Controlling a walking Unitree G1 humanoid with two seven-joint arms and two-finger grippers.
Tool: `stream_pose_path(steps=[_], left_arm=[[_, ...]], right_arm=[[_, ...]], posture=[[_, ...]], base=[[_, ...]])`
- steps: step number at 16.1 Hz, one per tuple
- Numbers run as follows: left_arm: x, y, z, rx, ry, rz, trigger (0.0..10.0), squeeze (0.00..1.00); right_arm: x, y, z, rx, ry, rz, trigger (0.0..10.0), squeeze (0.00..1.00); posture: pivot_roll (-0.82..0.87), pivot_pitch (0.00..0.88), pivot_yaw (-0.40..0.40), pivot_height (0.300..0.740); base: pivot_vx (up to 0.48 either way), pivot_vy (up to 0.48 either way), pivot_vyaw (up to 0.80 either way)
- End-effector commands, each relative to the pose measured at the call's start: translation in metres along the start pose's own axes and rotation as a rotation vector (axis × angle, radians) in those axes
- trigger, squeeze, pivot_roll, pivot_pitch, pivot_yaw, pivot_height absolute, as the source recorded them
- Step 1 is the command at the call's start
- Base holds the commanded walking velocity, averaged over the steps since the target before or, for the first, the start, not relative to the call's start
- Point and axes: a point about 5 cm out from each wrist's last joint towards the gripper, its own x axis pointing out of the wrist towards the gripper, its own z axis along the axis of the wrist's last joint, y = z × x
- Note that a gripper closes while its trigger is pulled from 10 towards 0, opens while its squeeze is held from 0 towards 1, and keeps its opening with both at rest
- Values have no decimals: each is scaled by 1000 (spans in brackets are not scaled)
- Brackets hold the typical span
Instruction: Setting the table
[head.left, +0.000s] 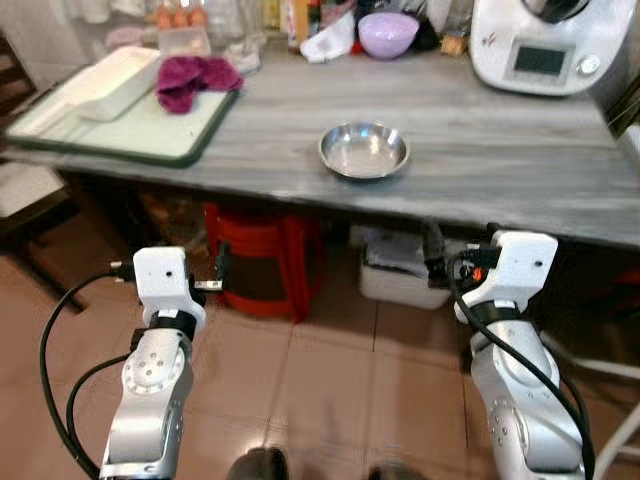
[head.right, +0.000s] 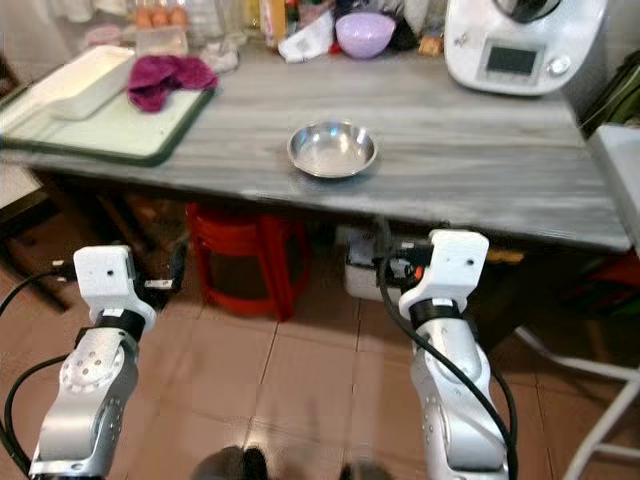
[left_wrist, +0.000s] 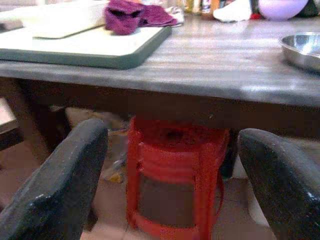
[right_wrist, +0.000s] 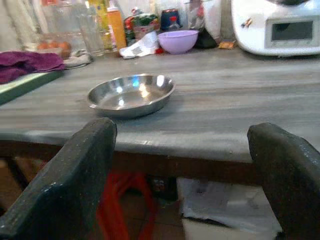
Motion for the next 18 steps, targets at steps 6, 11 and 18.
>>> stream_pose_path(steps=[6,11,18], left_arm=[[-1,-2,-1,8,9,-19,10000,0],[-3,-1,-2,25,-3,-24,10000,0],[-14,-5,-9,43,-10,-94,10000,0]], right_arm=[[1,-1,1,0,-12,-5,10000,0],[-2,0,-1,7,-14,5,10000,0],[-7,-2,-6,-7,1,6,10000,0]], posture=[[-136,171,40,740],[-136,171,40,740],[-135,174,38,740]], base=[[-271,0,0],[-101,0,0],[0,0,0]])
